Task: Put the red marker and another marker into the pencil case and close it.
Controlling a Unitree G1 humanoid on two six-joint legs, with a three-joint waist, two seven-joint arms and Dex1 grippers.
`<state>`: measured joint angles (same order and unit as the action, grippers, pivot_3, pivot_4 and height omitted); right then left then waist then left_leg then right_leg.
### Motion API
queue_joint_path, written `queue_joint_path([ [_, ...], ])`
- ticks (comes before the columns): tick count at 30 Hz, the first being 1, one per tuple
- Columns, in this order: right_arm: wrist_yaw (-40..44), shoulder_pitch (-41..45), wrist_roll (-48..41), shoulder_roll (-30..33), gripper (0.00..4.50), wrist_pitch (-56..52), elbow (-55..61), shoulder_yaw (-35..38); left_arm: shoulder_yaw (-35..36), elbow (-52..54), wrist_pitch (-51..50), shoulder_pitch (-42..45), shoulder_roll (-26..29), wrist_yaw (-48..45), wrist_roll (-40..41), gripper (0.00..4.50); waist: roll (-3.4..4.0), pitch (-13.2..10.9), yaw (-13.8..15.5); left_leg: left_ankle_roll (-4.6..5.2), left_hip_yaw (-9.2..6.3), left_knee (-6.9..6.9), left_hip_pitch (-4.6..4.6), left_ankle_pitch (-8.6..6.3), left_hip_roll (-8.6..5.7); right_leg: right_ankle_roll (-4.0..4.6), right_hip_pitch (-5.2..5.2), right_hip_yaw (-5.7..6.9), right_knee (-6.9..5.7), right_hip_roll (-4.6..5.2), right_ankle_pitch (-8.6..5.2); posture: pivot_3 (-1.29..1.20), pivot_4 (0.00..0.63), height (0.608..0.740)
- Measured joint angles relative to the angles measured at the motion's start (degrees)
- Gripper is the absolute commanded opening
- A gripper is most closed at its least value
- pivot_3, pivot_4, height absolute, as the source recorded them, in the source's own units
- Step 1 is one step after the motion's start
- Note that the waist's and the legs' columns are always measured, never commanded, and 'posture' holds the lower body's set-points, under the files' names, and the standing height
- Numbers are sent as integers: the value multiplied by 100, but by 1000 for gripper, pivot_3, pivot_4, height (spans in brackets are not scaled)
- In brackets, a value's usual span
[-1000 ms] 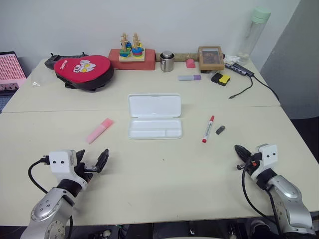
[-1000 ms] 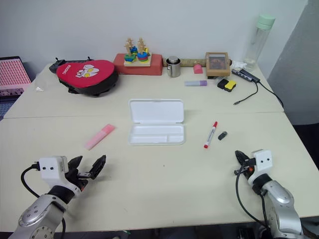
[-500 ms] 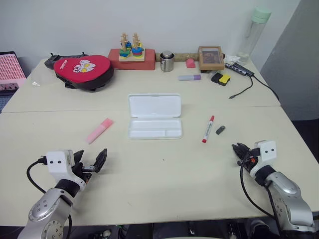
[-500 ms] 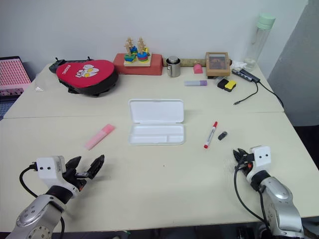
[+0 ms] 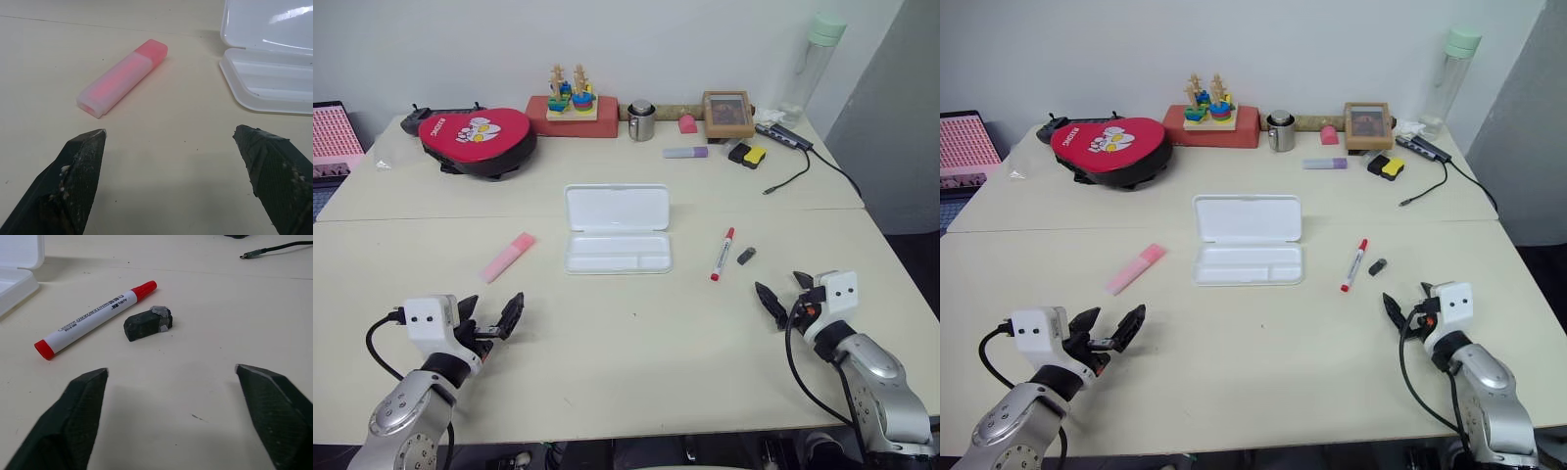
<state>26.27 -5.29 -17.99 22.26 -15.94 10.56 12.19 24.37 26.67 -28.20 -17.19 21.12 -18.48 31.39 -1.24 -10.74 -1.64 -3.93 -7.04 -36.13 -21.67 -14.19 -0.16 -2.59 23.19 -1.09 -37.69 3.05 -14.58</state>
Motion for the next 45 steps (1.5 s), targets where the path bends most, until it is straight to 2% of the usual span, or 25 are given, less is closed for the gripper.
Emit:
queue_joint_path([
  [5, 396, 23, 45, 244, 4443, 216, -264, -41, 2, 2, -3, -35, 51, -156, 15, 4500, 0, 0, -3, 0, 0, 0, 0, 0, 0, 0, 0, 0, 0, 0, 0, 0, 150, 740],
  [13, 1538, 664, -325, 1072, 4443, -227, 226, -499, 145, 468, -240, -612, 883, -1174, 583, 4500, 1, -1, -11, 0, 0, 1, 2, 0, 3, 4, 1, 3, -3, -1, -2, 0, 150, 740],
  [20, 2340, 1856, -640, 1558, 4443, -1078, 816, -1317, 483, 525, -275, -903, 1753, -1943, 660, 4500, 1, -3, -14, 0, -1, 3, -2, 0, 4, 5, 3, 7, 3, -1, -4, 0, 150, 740],
  [26, 2533, 3317, -240, 1355, 4443, -1509, 568, -2380, 393, 497, -102, -1022, 2427, -2504, 134, 4500, 1, -5, -21, 0, -1, 6, -6, 0, 4, 6, 10, 9, 5, -1, -4, 0, 150, 740],
  [30, 2778, 4121, 117, 1012, 4443, -1517, 18, -3054, 97, 431, 36, -897, 2520, -2601, -263, 4500, 4, -7, -16, 1, -6, 8, -12, -1, 4, -2, 14, 14, 6, -1, 0, 0, 150, 740],
  [35, 3260, 4586, 394, 957, 4443, -1286, -416, -3547, 35, 405, 40, -551, 2462, -2562, -317, 4500, 4, -7, -9, 0, -13, 8, -15, -1, 4, -20, 14, 22, 7, -1, 9, 0, 150, 740],
  [45, 3723, 4732, 1226, 716, 4443, -637, -1608, -4126, -2, 364, 84, -472, 2367, -2464, -558, 4500, 5, -7, -23, 1, -11, 9, -12, -1, 5, -21, 15, 20, 4, -1, 10, 0, 150, 740],
])
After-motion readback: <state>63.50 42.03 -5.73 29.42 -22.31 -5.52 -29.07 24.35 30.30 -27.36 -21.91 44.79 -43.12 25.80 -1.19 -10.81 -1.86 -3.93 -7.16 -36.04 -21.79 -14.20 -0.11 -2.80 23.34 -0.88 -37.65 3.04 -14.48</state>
